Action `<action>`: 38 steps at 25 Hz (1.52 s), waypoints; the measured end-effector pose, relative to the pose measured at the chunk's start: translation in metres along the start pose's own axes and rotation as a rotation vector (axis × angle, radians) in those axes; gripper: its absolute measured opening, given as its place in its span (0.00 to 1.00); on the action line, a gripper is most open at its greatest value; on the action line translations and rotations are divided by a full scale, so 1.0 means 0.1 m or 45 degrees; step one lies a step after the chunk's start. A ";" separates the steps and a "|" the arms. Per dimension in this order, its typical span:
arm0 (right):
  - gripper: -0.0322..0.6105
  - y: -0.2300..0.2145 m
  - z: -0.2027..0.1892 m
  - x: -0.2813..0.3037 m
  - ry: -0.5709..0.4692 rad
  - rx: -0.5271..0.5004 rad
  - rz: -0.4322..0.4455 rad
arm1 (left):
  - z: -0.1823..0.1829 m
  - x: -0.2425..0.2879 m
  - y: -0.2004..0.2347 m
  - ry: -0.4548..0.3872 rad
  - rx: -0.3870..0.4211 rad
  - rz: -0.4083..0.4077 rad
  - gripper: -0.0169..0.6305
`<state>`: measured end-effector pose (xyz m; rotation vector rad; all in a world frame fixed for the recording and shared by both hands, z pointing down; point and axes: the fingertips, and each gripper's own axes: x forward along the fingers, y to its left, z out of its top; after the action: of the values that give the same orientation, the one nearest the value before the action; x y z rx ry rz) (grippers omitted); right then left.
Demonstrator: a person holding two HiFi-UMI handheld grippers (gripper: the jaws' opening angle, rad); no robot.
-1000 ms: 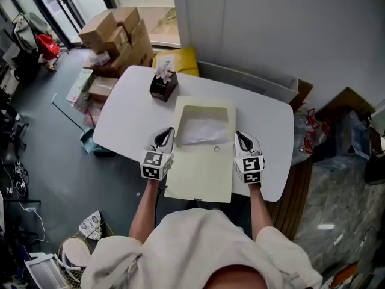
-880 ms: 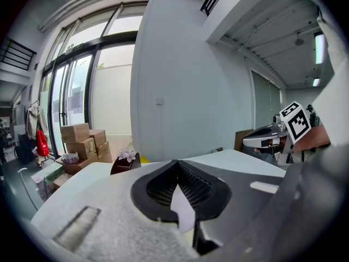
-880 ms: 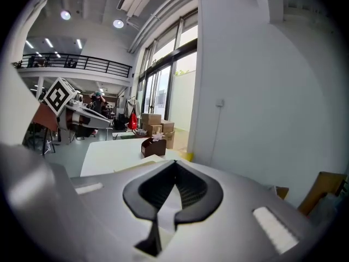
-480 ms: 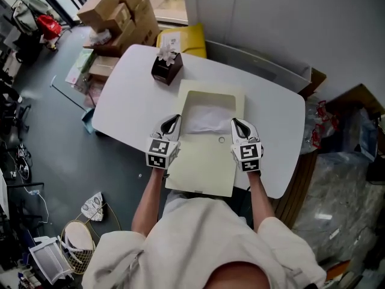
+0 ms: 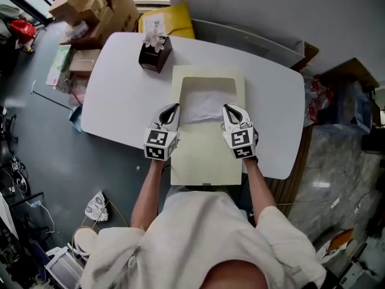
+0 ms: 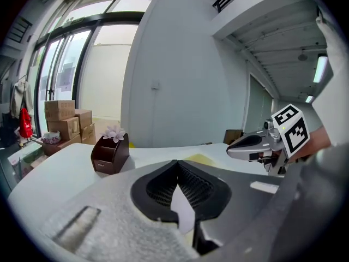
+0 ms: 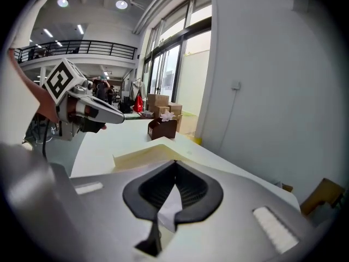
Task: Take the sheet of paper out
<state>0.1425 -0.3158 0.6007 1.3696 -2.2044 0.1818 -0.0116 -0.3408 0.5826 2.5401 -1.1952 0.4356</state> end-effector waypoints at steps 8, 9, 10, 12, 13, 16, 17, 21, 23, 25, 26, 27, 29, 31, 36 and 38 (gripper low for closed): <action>0.05 0.31 -0.25 0.21 0.140 -0.213 0.008 | -0.14 0.14 0.12 0.025 -0.013 -0.088 0.03; 0.05 0.35 -0.33 0.23 0.168 -0.245 0.010 | -0.16 0.14 0.11 0.029 -0.018 -0.098 0.03; 0.05 0.39 -0.41 0.25 0.197 -0.285 0.014 | -0.18 0.15 0.11 0.034 -0.024 -0.107 0.03; 0.05 0.46 -0.56 0.29 0.248 -0.385 0.025 | -0.23 0.16 0.11 0.039 -0.031 -0.122 0.03; 0.05 0.50 -0.63 0.32 0.272 -0.435 0.031 | -0.26 0.16 0.11 0.043 -0.034 -0.128 0.03; 0.05 0.60 -0.82 0.39 0.333 -0.578 0.054 | -0.35 0.17 0.14 0.060 -0.040 -0.140 0.03; 0.05 0.63 -0.88 0.41 0.352 -0.630 0.062 | -0.38 0.18 0.15 0.063 -0.042 -0.141 0.03; 0.05 0.72 -1.13 0.44 0.420 -0.849 0.082 | -0.45 0.17 0.17 0.066 -0.049 -0.136 0.03; 0.05 0.75 -1.24 0.45 0.447 -0.946 0.084 | -0.48 0.17 0.18 0.063 -0.052 -0.133 0.03; 0.05 0.78 -1.31 0.45 0.464 -1.011 0.092 | -0.51 0.17 0.20 0.060 -0.053 -0.127 0.03; 0.05 0.79 -1.34 0.46 0.468 -1.029 0.096 | -0.51 0.17 0.21 0.057 -0.063 -0.126 0.03; 0.05 0.79 -1.36 0.47 0.470 -1.039 0.098 | -0.50 0.16 0.21 0.054 -0.079 -0.127 0.03; 0.10 0.79 -1.38 0.50 0.470 -1.048 0.102 | -0.48 0.16 0.21 0.048 -0.107 -0.126 0.03; 0.18 0.77 -1.39 0.53 0.467 -1.059 0.099 | -0.48 0.16 0.21 0.043 -0.117 -0.120 0.03; 0.27 0.70 -1.40 0.62 0.465 -1.109 0.063 | -0.52 0.16 0.22 0.049 -0.126 -0.109 0.03; 0.28 0.67 -1.39 0.65 0.458 -1.112 0.052 | -0.54 0.15 0.23 0.053 -0.128 -0.102 0.03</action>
<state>0.1133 -0.2824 0.7625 0.7251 -1.6731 -0.4430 -0.0282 -0.3434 0.6407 2.4709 -1.0686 0.3972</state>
